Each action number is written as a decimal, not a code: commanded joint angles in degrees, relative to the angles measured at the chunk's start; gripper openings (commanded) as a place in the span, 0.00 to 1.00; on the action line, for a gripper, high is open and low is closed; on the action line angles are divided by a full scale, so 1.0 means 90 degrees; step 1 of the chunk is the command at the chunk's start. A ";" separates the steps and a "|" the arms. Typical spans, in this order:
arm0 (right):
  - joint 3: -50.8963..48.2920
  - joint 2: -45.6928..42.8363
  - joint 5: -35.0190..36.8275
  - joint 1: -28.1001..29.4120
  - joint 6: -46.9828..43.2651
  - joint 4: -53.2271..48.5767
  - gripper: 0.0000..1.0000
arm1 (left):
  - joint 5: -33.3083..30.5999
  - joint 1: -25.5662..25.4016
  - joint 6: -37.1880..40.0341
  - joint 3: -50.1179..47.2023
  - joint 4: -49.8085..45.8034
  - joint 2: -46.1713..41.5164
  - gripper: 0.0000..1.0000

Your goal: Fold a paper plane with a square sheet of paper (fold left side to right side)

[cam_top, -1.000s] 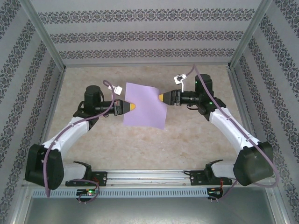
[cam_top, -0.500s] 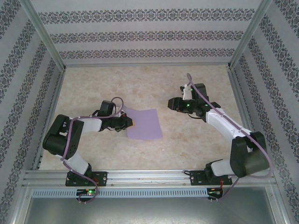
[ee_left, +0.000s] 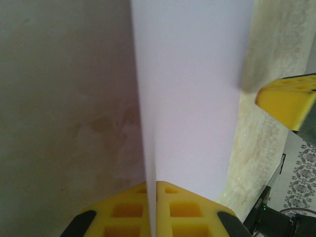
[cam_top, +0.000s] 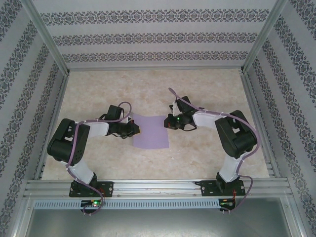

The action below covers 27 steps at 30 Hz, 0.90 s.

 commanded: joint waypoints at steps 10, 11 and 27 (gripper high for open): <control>0.0000 0.0444 0.0495 0.0104 -0.0079 -0.0250 0.00 | 0.0162 -0.0163 0.0179 0.0370 -0.0365 -0.0137 0.19; -0.0022 0.0446 0.0543 0.0108 -0.0093 -0.0282 0.00 | 0.0162 -0.0186 0.0169 0.0395 -0.0396 -0.0186 0.21; -0.0102 0.0546 0.0814 0.0143 -0.0250 -0.0406 0.01 | -0.0121 -0.0430 0.0335 0.0806 -0.1078 -0.0805 0.51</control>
